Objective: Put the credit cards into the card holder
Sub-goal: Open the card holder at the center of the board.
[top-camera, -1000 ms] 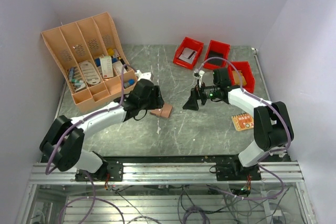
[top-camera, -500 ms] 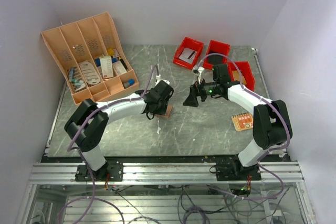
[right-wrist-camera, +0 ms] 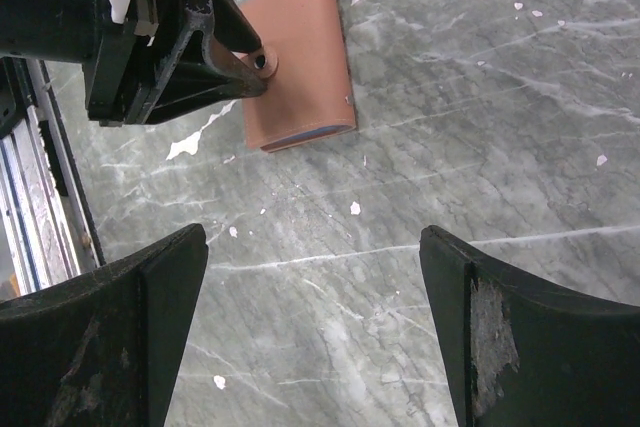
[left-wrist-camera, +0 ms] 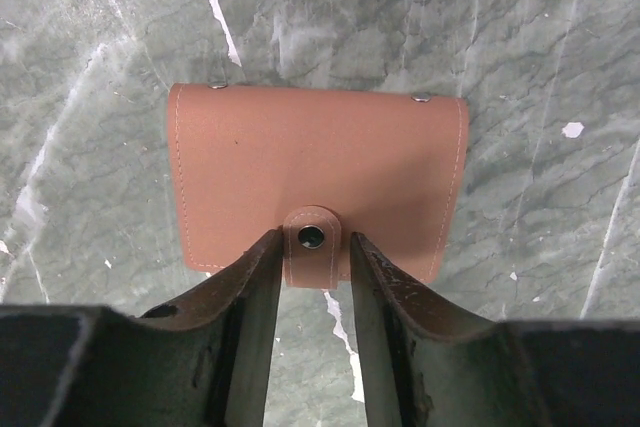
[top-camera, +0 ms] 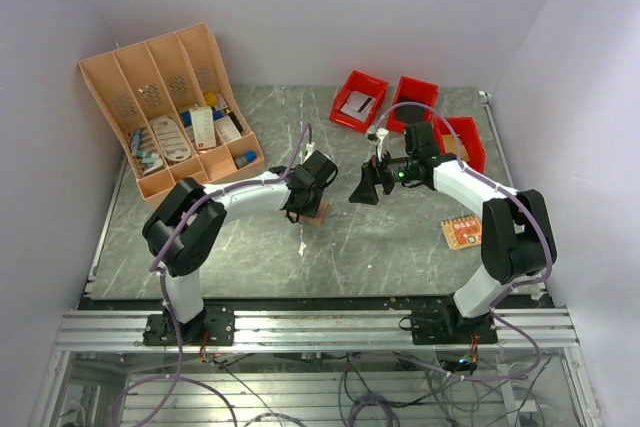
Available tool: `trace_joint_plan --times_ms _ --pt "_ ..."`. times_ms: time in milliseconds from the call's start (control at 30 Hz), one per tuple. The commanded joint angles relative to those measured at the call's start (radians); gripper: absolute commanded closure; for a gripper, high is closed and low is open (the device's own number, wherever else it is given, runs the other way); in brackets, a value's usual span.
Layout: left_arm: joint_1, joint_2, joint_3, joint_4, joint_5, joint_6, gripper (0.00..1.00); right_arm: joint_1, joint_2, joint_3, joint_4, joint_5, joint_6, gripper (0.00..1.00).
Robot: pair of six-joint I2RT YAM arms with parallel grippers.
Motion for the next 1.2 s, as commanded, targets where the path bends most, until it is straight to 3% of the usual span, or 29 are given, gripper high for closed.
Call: trace_joint_plan --times_ms 0,100,333,500,667,967,1167 --pt "-0.003 -0.010 -0.009 -0.009 -0.006 0.014 0.57 0.001 -0.012 0.018 -0.003 0.002 -0.011 0.13" --pt "-0.003 -0.005 -0.027 0.005 0.015 0.014 0.65 -0.001 -0.013 0.015 0.000 0.000 -0.009 0.13" --pt "-0.005 -0.030 -0.089 0.055 0.038 0.018 0.92 0.002 0.000 -0.012 0.041 -0.049 0.038 0.14" --pt "-0.046 -0.162 -0.168 0.187 0.067 0.062 0.93 0.003 0.030 -0.056 0.128 -0.080 0.127 0.14" --pt "-0.110 -0.272 -0.253 0.383 0.056 0.123 0.93 0.008 0.066 -0.038 0.109 -0.072 0.119 0.14" --pt "-0.162 -0.320 -0.393 0.636 0.057 0.140 0.93 0.018 0.104 -0.032 0.082 -0.067 0.088 0.16" --pt "-0.187 -0.323 -0.444 0.688 0.081 0.070 0.93 0.035 0.102 0.008 0.011 -0.077 -0.010 0.20"
